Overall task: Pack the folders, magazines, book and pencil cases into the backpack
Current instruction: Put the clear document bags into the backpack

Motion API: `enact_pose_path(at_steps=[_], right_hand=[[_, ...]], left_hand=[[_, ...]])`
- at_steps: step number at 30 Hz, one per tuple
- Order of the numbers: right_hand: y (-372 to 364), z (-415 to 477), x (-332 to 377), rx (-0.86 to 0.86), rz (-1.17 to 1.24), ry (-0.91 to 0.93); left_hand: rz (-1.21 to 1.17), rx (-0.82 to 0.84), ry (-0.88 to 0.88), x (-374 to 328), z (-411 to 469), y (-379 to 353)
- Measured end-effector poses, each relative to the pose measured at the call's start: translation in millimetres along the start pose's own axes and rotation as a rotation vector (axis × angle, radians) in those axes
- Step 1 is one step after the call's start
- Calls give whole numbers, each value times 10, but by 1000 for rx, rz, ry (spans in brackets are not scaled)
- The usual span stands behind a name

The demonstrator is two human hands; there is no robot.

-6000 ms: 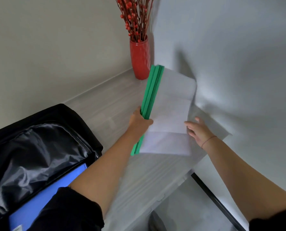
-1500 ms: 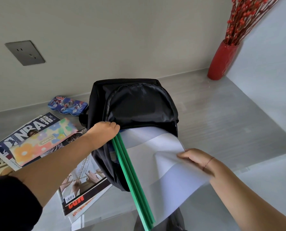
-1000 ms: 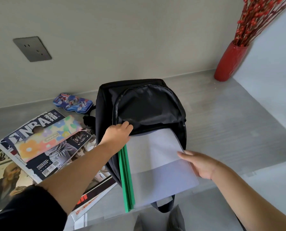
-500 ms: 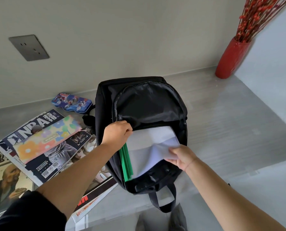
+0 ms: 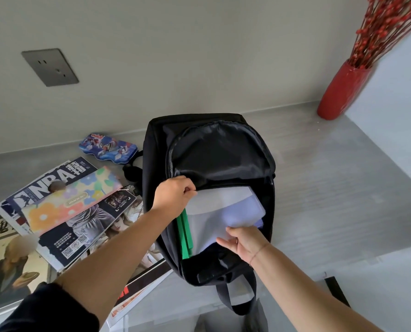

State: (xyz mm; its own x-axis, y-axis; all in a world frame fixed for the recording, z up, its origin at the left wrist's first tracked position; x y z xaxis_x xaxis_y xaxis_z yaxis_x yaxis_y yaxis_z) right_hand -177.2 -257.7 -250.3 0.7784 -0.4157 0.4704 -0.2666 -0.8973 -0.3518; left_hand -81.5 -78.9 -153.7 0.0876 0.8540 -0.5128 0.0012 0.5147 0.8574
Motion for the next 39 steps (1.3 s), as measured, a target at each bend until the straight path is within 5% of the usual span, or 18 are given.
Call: enact_pose_path(at_steps=[9,12,14,16,18,23,30,35,39], right_hand=[[-264,319,323,-81,131,14],[-266,365,343,-85,148,35],[-195,379,337,-99,177,49],[-94,375,337,-117,190,60],[49,359,347,-139,186,84],[400,256,509,-191,130,123],[258,27,415,-210,-95,11],[-373,-373,-121,69,-685,-140],[-1237,-406,-228,293,-768,83]], left_hand=[[-35,-19,11,150,142,78],[98,-232,-35,157,80,199],[118,-345,163,318,-11,223],[-141,-272,368,504,-44,100],[-344,-113,345,483,24,-105],[-364,4,284,219,87,-387],[-379,-33,320,366,-44,-289],[-320,-206,407,822,-403,146],[-304,-354,612,1408,-838,602]])
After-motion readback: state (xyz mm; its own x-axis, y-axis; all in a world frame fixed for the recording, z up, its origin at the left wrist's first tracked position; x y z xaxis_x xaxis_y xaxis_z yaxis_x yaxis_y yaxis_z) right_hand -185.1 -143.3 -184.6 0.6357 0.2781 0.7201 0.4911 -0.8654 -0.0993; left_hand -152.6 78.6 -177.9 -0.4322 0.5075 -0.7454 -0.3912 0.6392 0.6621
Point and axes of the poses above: each hand's wrist, its own z-axis towards the middle knuckle, its own y-axis out of the back of the hand, x = y × z, the point moved 8 cm from there along z, towards the middle knuckle, and after that the axes turned 1 degree about -z, right-handed, at the moved point
